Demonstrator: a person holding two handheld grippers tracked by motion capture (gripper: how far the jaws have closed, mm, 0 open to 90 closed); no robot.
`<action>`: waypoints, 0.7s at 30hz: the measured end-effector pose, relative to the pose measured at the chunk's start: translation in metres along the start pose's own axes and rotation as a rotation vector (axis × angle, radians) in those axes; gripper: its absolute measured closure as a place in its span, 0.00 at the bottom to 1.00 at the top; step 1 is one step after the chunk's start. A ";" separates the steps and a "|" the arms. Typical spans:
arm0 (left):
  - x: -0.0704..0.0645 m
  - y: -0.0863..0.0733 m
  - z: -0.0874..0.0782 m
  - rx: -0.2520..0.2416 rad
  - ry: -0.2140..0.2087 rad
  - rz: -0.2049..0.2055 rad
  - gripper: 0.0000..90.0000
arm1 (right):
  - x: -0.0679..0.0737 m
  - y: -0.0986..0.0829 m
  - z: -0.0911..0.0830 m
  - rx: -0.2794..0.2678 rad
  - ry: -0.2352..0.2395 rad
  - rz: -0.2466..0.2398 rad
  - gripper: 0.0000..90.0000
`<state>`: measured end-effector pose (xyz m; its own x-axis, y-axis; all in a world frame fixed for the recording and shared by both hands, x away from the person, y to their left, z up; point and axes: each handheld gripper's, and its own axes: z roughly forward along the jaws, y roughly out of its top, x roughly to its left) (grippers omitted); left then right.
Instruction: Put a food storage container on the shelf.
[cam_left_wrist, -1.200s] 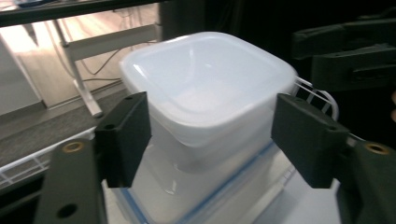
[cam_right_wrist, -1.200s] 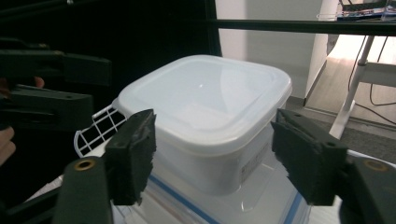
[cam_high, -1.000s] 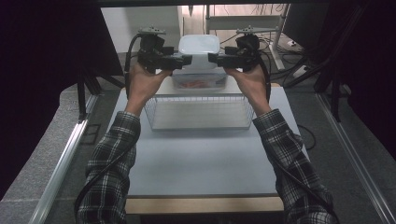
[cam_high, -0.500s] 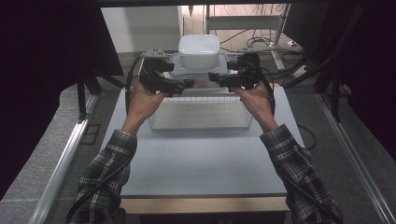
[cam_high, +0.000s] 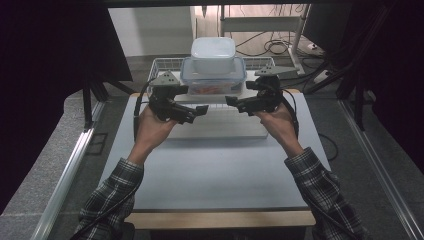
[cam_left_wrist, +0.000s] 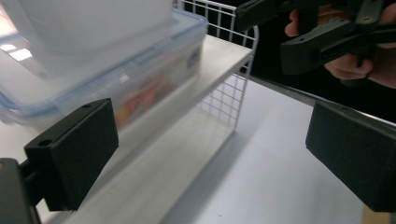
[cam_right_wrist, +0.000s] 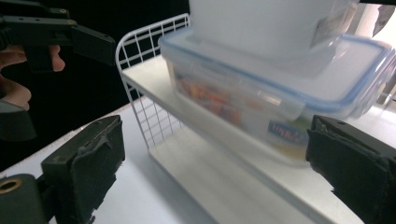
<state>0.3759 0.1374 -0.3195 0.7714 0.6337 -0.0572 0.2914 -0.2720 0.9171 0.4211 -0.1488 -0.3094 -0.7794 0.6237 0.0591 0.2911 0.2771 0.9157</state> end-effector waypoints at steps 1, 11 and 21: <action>-0.001 -0.003 0.000 -0.002 -0.005 -0.005 0.01 | 0.002 -0.005 0.000 0.003 0.004 -0.006 0.04; -0.008 -0.029 -0.001 0.003 -0.014 -0.011 0.00 | 0.009 -0.021 -0.003 0.012 0.025 -0.019 0.04; -0.016 -0.051 -0.001 0.000 -0.039 -0.008 0.00 | 0.014 -0.035 -0.005 0.023 0.047 -0.027 0.04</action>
<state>0.3478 0.1419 -0.3650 0.7906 0.6070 -0.0804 0.2982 -0.2669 0.9164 0.3967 -0.1534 -0.3389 -0.8120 0.5812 0.0538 0.2824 0.3105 0.9076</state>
